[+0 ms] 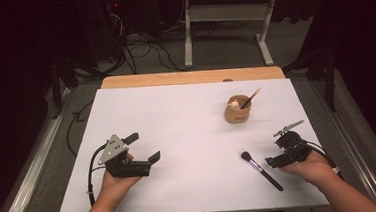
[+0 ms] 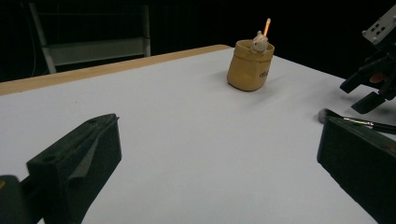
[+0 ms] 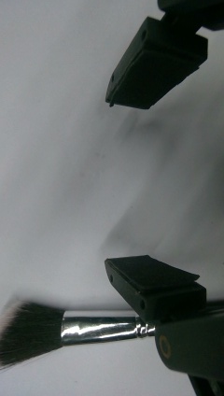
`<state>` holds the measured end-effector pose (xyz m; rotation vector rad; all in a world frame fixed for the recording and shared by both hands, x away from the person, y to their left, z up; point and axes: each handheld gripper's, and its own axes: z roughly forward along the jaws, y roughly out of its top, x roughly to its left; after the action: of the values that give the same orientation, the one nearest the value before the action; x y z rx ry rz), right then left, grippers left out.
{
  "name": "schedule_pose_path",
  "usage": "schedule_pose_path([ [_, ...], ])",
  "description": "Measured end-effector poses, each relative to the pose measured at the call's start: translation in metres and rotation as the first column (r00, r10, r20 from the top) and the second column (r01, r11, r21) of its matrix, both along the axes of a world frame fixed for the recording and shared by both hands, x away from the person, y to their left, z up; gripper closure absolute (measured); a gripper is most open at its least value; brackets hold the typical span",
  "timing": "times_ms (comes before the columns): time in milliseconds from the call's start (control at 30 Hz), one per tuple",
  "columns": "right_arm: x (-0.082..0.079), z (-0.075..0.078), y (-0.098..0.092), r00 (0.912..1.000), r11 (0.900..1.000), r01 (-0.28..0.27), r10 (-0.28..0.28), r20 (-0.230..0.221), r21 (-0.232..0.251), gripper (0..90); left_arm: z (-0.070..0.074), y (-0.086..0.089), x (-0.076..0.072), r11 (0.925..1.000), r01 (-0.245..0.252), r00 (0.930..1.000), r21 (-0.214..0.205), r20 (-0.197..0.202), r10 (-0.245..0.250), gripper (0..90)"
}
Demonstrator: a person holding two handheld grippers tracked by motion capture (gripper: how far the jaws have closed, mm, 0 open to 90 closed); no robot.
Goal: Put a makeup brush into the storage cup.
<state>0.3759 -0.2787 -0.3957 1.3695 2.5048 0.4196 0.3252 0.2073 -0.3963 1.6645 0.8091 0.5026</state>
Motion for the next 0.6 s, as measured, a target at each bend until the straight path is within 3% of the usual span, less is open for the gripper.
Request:
schedule_pose_path([
  [267,-0.006,0.002,0.001,0.9983,0.9989,-0.042,0.041,-0.042,-0.02,26.9,0.0,-0.001,0.0,1.0,0.0,1.0,0.003,0.001,0.0,0.5],
  [600,-0.016,0.016,0.005,0.9937,0.9957,-0.082,0.078,-0.08,-0.043,35.6,0.0,-0.002,0.0,1.0,0.004,1.0,0.009,0.0,-0.004,0.5],
])
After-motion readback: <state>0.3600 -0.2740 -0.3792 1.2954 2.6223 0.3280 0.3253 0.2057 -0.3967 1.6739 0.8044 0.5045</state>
